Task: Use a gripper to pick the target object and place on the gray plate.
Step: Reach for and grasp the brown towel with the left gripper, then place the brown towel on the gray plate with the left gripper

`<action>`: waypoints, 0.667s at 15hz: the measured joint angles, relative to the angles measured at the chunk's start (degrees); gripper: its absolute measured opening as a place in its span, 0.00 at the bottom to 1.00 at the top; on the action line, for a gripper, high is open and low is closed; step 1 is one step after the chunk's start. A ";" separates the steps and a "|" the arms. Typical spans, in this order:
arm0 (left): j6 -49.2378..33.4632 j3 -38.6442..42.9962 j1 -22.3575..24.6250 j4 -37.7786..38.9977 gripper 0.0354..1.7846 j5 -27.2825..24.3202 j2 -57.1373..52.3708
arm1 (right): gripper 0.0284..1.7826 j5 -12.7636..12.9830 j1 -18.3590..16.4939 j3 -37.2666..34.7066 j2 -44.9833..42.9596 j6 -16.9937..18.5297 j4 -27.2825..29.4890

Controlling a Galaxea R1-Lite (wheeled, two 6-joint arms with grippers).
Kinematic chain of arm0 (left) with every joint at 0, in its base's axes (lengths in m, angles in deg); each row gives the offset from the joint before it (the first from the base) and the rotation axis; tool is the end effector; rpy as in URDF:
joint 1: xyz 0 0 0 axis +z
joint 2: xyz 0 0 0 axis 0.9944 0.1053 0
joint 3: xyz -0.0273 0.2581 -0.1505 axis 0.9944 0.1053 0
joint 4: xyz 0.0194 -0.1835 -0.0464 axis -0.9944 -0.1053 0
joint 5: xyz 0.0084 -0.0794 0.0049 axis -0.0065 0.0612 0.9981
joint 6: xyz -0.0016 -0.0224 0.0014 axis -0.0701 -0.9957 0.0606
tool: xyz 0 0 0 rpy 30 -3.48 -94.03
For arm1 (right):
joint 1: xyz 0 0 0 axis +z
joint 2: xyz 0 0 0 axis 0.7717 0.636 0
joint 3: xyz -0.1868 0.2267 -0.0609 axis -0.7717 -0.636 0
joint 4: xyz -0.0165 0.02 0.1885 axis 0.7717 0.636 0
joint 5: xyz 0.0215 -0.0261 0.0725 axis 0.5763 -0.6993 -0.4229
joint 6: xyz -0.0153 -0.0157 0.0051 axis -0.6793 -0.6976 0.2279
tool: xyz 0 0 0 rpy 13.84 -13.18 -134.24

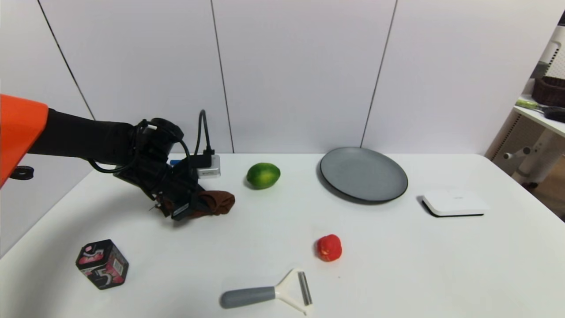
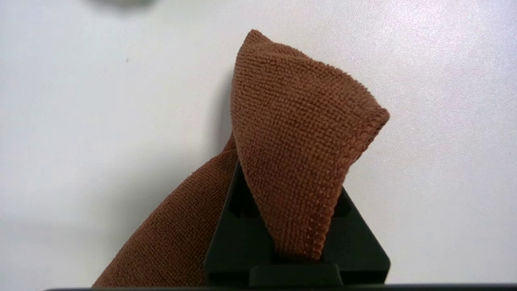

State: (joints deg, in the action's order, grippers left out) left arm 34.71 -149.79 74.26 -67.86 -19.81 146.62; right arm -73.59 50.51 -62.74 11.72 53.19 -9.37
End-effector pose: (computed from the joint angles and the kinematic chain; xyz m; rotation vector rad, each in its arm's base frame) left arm 0.3616 -0.0732 0.1452 0.7790 0.5935 -1.1273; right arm -0.0228 -0.0008 0.0753 0.0483 0.0010 -0.0322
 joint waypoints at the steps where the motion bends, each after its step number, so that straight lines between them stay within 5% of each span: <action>1: 0.05 0.02 -0.04 0.02 0.13 0.05 -0.11 | 0.96 0.00 0.00 0.00 0.00 -0.04 0.00; 6: -1.02 -0.45 -0.78 0.30 0.13 0.18 -4.94 | 0.96 0.00 0.00 0.00 0.00 0.00 -0.02; 10: -6.64 -3.84 -6.34 5.62 0.13 2.06 -11.13 | 0.96 0.00 0.00 0.00 0.00 -0.09 0.00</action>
State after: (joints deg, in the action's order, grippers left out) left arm 28.06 -153.63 67.92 -62.24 -17.75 135.49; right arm -73.59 50.51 -62.74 11.72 53.11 -9.37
